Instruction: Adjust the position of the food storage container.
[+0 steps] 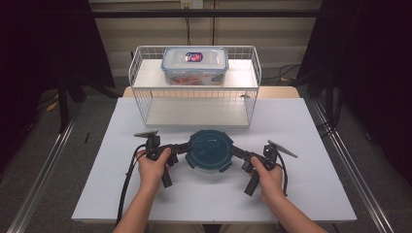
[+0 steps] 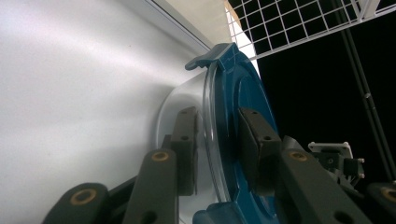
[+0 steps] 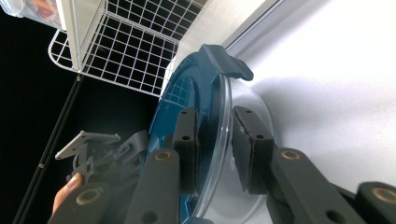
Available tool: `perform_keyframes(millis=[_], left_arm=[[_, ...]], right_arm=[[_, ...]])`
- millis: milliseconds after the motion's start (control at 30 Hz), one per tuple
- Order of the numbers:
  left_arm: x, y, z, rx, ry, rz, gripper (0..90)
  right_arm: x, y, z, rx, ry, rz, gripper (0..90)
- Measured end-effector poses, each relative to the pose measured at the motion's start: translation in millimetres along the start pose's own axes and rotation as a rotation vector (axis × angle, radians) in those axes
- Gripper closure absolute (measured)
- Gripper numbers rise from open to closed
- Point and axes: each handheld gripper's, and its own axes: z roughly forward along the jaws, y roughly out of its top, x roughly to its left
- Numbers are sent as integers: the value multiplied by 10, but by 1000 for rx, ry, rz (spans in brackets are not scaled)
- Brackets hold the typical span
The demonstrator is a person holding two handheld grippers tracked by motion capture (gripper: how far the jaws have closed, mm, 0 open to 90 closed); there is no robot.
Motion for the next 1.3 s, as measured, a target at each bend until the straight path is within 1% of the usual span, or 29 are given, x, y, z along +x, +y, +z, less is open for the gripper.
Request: perform_keyframes(millis=[33,133,233,267,300,333,367,400,433,467,500,533,567,667,700,733,767,800,833,900,933,1000,1033,1100,1133,1167,1200,1233,1300], left_arm=[[-18,-9,-14,-15,5,-6,725],[-47,-18,-28,-18,23,-2,747],[-62,-22,-33,-19,25,-4,751],[-73,-24,-32,-26,17,-1,751],[-107,-23,-37,-36,3,2,755],[-107,-23,-37,-36,3,2,756],[-165,-17,-63,-38,-24,18,756],[-165,-17,-63,-38,-24,18,757],[-240,-11,-98,-51,-35,32,757],[-240,-11,-98,-51,-35,32,757],[-270,-5,-118,-58,-36,45,757],[-285,-5,-129,-70,-40,52,757],[-331,7,-164,-93,-47,51,758],[-369,19,-208,-92,-35,60,759],[-403,28,-231,-111,-58,63,759],[-403,28,-231,-111,-58,63,759],[-465,53,-275,-127,-74,77,760],[-465,53,-275,-127,-74,77,760],[-493,65,-287,-144,-93,68,760],[-548,93,-334,-156,-127,82,765],[-592,104,-354,-173,-140,83,769],[-674,118,-396,-195,-138,107,774],[-691,129,-412,-194,-127,110,774],[-690,138,-418,-202,-133,106,774],[-689,136,-421,-204,-134,102,774],[-683,128,-434,-196,-131,120,774],[-683,128,-434,-196,-131,120,774],[-693,123,-429,-205,-133,109,774],[-710,134,-436,-209,-137,120,774]], right_arm=[[7,7,-2,6,-4,14,740],[4,16,-6,13,-3,27,743],[2,6,-7,-6,-3,34,749],[2,6,-7,-6,-3,34,749],[6,12,-13,-29,1,28,755],[6,12,-13,-29,1,28,755],[17,36,-29,-54,18,38,758],[17,36,-29,-54,18,38,758],[45,68,-41,-73,41,48,758],[45,68,-41,-73,41,48,758],[82,92,-59,-73,57,45,758],[82,92,-59,-73,57,45,758],[118,97,-58,-80,72,39,758],[148,100,-55,-82,74,33,758],[177,102,-49,-87,89,41,757],[177,102,-49,-87,89,41,757],[207,108,-49,-82,98,48,757],[207,108,-49,-82,98,48,757],[221,108,-46,-88,106,55,756],[263,113,-44,-83,110,51,753],[280,111,-33,-86,108,38,752],[292,104,-12,-82,127,55,751],[330,97,-3,-87,132,44,750],[336,99,4,-92,135,36,751],[353,102,-3,-80,135,58,751],[338,103,13,-95,143,42,751],[338,103,13,-95,143,42,751],[343,102,4,-83,145,59,751],[347,105,9,-94,145,54,751]])
